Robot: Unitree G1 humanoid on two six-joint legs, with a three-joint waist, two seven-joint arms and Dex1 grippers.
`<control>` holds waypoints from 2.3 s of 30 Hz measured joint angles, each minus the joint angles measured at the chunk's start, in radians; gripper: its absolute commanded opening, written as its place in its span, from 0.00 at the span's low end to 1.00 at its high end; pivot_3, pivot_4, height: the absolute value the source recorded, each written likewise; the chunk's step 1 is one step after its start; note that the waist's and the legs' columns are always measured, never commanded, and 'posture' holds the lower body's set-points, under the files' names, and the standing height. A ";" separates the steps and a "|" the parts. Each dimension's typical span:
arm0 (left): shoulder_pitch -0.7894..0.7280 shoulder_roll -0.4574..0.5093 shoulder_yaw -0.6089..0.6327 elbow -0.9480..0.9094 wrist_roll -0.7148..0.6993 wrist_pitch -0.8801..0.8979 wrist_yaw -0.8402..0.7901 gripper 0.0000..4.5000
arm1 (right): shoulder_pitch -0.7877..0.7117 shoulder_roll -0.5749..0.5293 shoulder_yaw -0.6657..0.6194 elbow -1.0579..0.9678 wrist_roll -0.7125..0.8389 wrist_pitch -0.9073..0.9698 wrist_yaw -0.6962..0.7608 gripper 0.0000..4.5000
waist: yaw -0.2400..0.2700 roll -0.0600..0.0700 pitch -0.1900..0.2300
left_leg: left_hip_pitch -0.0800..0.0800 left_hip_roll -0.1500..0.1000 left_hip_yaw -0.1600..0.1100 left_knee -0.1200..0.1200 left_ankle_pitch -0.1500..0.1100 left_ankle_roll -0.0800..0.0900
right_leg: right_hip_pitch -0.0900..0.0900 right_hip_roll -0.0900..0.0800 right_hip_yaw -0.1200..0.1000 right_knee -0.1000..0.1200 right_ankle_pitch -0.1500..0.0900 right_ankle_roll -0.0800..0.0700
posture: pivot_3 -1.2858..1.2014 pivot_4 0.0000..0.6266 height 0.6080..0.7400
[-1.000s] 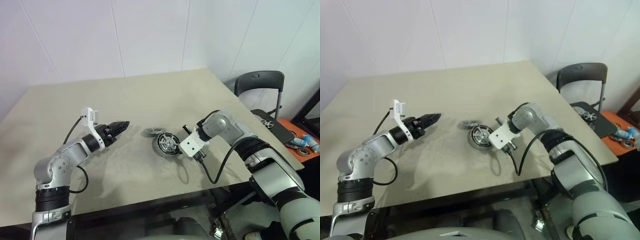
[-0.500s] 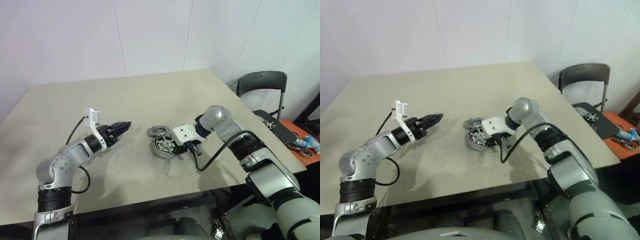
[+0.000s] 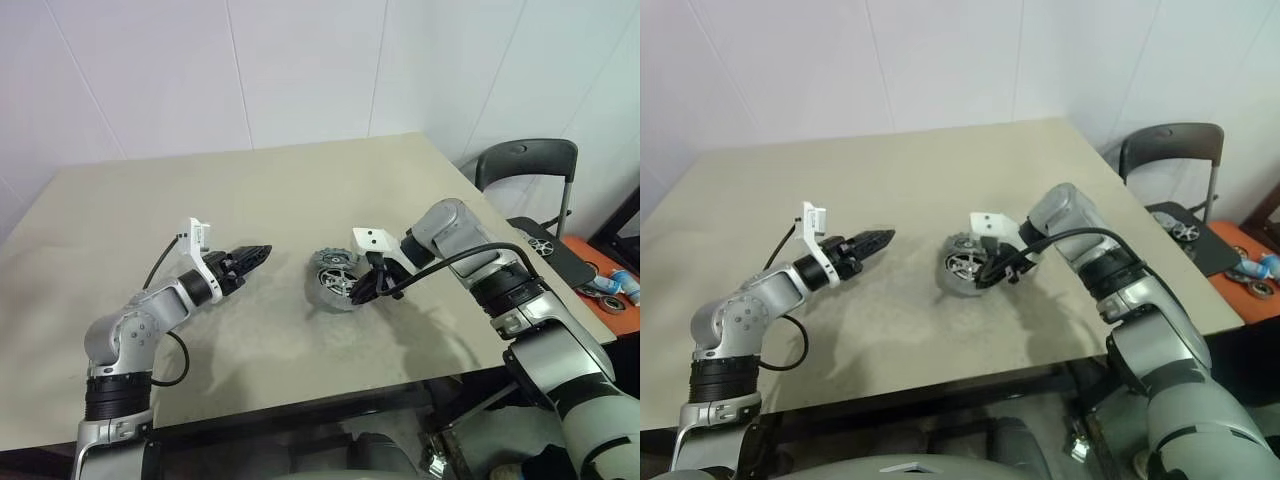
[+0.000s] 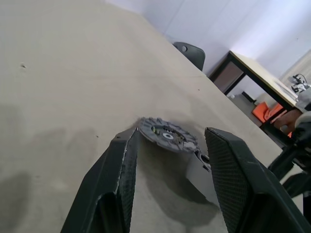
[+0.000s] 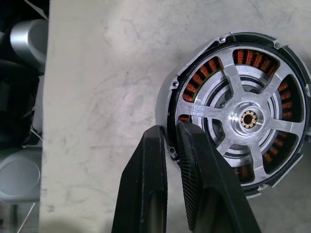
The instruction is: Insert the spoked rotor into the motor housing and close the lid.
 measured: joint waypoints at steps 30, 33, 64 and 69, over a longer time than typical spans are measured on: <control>0.035 -0.011 -0.002 0.003 0.018 -0.029 0.006 0.52 | -0.069 0.214 0.026 0.188 0.033 0.302 -0.173 0.45 | -0.006 0.000 0.000 | 0.003 0.001 -0.001 0.002 0.002 -0.002 | 0.002 0.001 -0.001 0.002 0.000 0.001 | 0.52 0.00 1.00; 0.035 -0.011 -0.001 -0.007 0.017 -0.028 0.006 0.52 | -0.062 0.212 0.027 0.178 0.051 0.321 -0.147 0.45 | -0.005 0.000 0.000 | 0.002 0.000 -0.001 0.002 0.002 -0.002 | 0.001 0.001 -0.001 0.002 0.002 -0.001 | 0.52 0.00 1.00; 0.007 -0.002 0.001 -0.015 -0.003 0.010 0.005 0.52 | 0.095 -0.006 0.074 -0.024 -0.138 -0.640 -0.179 0.45 | 0.000 -0.001 0.000 | 0.002 0.001 -0.001 0.000 0.001 -0.002 | 0.002 0.001 -0.001 0.000 0.001 -0.001 | 0.52 0.00 1.00; 0.025 -0.002 0.002 -0.038 -0.005 0.011 0.011 0.52 | 0.091 0.002 0.074 0.058 -0.163 -0.689 -0.190 0.45 | 0.000 -0.001 0.000 | 0.002 0.000 -0.001 0.000 0.001 -0.002 | 0.003 0.001 -0.001 0.000 0.001 -0.001 | 0.52 0.00 1.00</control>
